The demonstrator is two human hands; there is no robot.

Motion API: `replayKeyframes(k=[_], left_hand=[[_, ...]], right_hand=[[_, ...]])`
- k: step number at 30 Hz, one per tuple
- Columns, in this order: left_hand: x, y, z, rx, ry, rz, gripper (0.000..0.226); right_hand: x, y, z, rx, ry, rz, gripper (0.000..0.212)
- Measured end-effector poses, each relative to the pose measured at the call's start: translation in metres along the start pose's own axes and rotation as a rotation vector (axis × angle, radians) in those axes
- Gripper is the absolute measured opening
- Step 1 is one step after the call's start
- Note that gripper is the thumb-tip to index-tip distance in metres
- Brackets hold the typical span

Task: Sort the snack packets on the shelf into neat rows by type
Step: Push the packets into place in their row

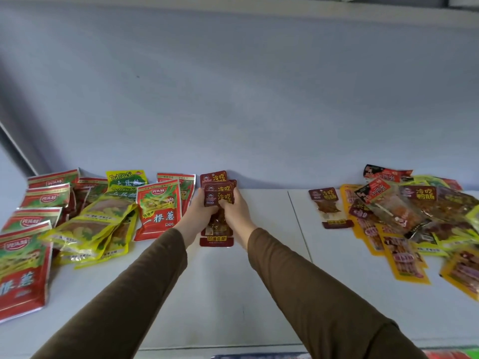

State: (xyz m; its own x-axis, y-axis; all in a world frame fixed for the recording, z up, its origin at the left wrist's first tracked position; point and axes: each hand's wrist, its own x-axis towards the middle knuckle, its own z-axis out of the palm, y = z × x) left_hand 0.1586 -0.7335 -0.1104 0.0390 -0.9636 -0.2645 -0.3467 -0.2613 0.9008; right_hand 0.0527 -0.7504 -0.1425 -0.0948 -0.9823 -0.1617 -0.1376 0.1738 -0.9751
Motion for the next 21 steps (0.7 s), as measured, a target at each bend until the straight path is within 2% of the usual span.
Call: replayKeyframes(k=[3, 8, 14, 19, 21], left_hand=[[-0.001, 0.001, -0.001, -0.028, 0.024, 0.017, 0.045], [-0.007, 0.005, 0.0, -0.036, 0.078, 0.09, 0.061], [-0.007, 0.001, -0.001, -0.003, 0.073, 0.057, 0.068], [-0.012, 0.0, -0.002, 0.012, 0.095, 0.083, 0.063], [-0.016, 0.002, -0.001, 0.044, 0.12, 0.117, 0.063]], right_hand=[[0.001, -0.001, -0.005, 0.025, -0.014, -0.013, 0.048], [-0.005, -0.003, -0.014, 0.139, -0.047, 0.002, 0.04], [-0.019, -0.007, -0.015, 0.227, -0.154, 0.057, 0.044], [-0.032, -0.012, -0.029, 0.255, -0.137, 0.042, 0.027], [-0.04, -0.015, -0.036, 0.224, -0.112, 0.001, 0.029]])
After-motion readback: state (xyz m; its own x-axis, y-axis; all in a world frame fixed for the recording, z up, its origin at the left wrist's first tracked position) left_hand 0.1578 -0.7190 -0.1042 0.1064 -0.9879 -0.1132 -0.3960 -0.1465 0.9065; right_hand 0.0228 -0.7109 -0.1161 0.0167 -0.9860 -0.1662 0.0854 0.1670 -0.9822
